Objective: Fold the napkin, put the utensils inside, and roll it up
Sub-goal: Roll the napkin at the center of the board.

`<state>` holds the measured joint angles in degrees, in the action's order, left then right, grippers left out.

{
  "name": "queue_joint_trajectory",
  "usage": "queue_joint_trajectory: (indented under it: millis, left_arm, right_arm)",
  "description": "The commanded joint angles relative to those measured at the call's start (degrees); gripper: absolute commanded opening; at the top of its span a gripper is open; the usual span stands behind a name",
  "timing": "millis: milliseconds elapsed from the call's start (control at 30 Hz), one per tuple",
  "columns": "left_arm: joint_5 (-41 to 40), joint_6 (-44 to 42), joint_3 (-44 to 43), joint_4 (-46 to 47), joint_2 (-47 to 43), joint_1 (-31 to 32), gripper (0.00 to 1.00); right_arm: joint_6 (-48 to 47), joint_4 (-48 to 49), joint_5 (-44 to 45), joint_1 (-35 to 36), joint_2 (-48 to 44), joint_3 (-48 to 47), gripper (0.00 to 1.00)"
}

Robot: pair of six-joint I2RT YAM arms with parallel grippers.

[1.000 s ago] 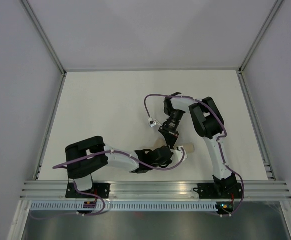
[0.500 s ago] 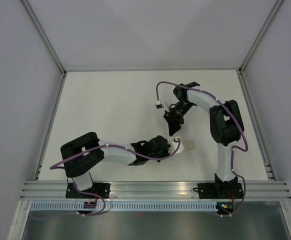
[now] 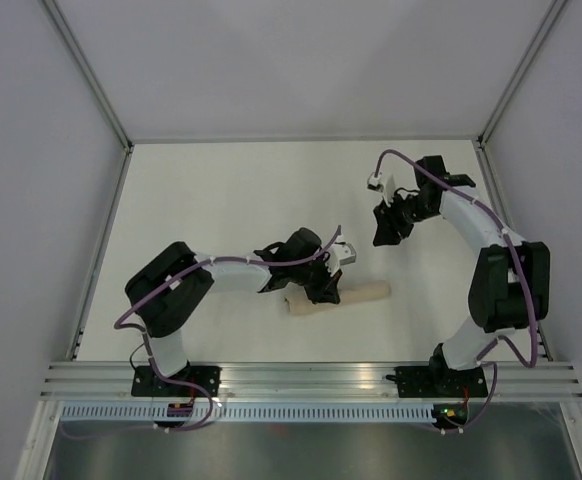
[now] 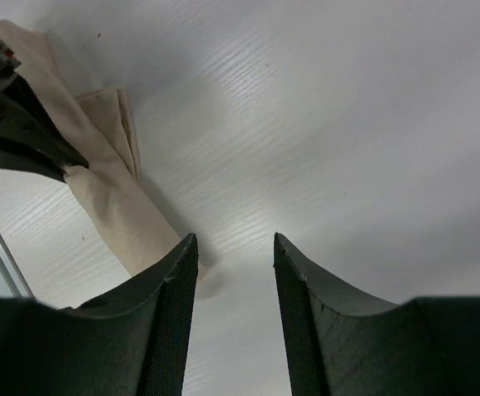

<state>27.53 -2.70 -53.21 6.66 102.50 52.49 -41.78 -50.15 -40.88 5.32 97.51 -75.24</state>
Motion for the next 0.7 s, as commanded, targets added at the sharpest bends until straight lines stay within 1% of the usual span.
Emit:
queue_joint_trajectory:
  millis: [0, 33, 67, 133, 233, 267, 367, 400, 533, 667]
  left_arm:
    - [15.3, 7.8, -3.9, -3.4, 3.0, -3.0, 0.02]
    - [15.3, 7.8, -3.9, -3.7, 3.6, -3.6, 0.02]
    - [18.2, 8.8, -4.5, -3.7, 4.0, -5.0, 0.02]
    - [19.7, 9.7, -5.1, -3.8, 5.8, -6.0, 0.02]
    - [21.7, 11.0, -6.3, -4.6, 8.0, -7.4, 0.02]
    - [22.0, 11.3, -6.7, -4.7, 8.5, -7.9, 0.02]
    - [22.0, 11.5, -8.0, -6.0, 9.8, -8.5, 0.02]
    - [22.0, 11.6, -8.1, -6.3, 10.5, -8.5, 0.02]
    - [22.0, 11.8, -9.0, -6.3, 11.9, -9.6, 0.02]
    - [21.9, 11.8, -9.3, -6.3, 12.7, -10.0, 0.02]
  right_arm:
    - [-4.6, 6.5, 1.0, 0.7, -8.1, 6.8, 0.49]
    - [-6.1, 6.7, 0.9, 0.7, -9.4, 8.2, 0.49]
    - [-7.9, 6.6, 0.6, 0.7, -10.8, 9.5, 0.49]
    - [-12.9, 5.4, 0.6, 1.1, -14.5, 12.8, 0.49]
    - [-16.6, 4.3, 2.4, 3.4, -18.9, 17.2, 0.51]
    - [-18.6, 4.5, 2.8, 5.2, -20.9, 18.4, 0.51]
    - [-19.0, 7.3, 6.0, 9.7, -23.2, 22.9, 0.56]
    - [-18.7, 8.0, 6.9, 12.4, -23.2, 24.6, 0.57]
    - [-16.3, 11.8, 10.3, 18.5, -22.5, 27.5, 0.58]
    - [-13.4, 18.9, 14.7, 22.7, -22.2, 30.3, 0.59]
